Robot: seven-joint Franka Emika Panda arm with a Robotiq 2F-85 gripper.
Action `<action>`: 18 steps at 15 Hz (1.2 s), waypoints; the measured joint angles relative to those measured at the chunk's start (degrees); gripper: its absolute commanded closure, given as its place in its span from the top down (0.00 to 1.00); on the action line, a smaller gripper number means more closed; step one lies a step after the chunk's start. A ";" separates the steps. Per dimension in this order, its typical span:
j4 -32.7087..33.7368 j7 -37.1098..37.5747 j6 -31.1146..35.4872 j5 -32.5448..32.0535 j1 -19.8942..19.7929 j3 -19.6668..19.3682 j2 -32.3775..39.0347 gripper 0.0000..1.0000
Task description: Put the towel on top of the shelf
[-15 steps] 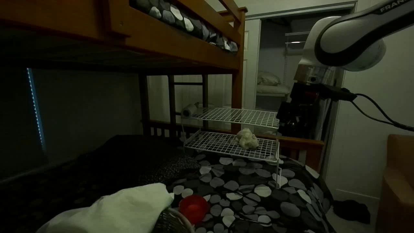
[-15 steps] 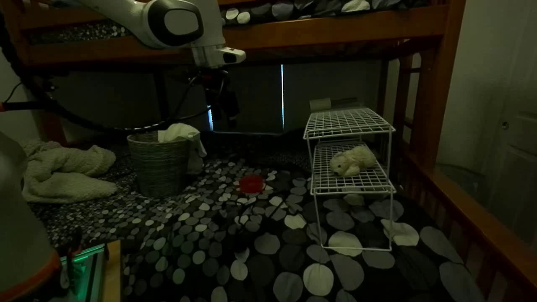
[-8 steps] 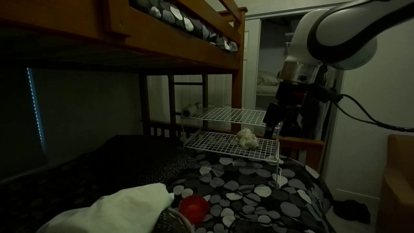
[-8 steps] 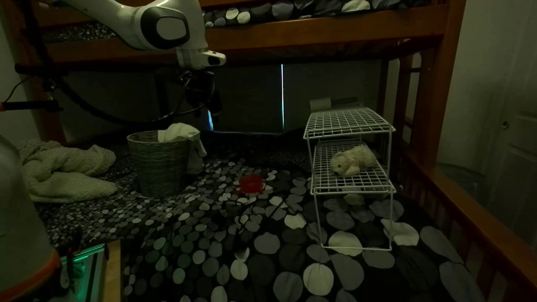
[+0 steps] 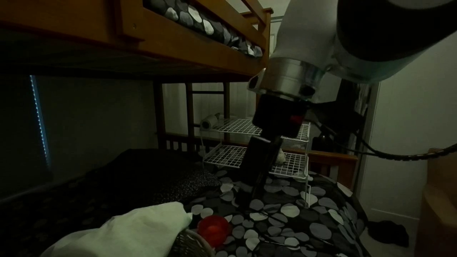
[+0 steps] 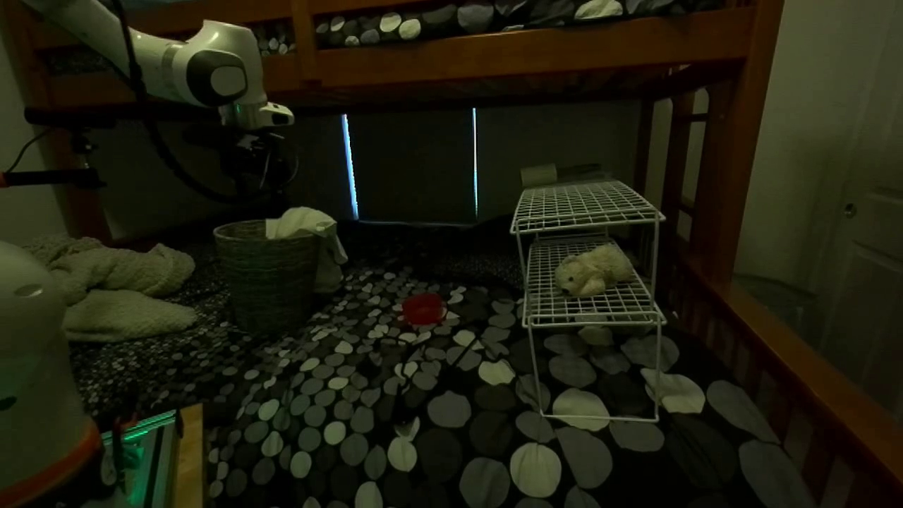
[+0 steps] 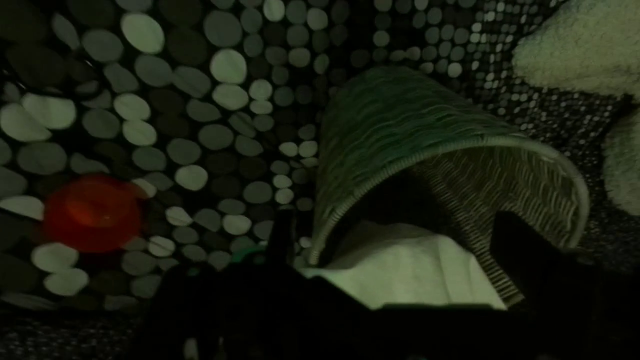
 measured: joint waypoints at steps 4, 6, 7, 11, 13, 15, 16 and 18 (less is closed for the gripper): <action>5.45 -8.21 10.57 -6.36 0.18 1.39 12.70 1.00; 8.75 -8.30 15.06 -15.20 -0.95 1.16 19.23 1.00; 10.53 -8.10 16.77 -19.16 -1.22 0.82 21.91 1.00; 17.34 -7.32 18.87 -25.71 -1.01 0.59 29.42 0.66; 19.62 -7.86 18.33 -24.62 -1.00 1.76 31.84 0.49; 21.39 -8.01 16.79 -24.09 -0.97 2.68 33.50 0.33; 22.06 -8.01 15.81 -24.09 -0.92 2.76 34.02 0.27; 23.21 -8.03 13.94 -23.68 -0.93 2.84 34.70 0.11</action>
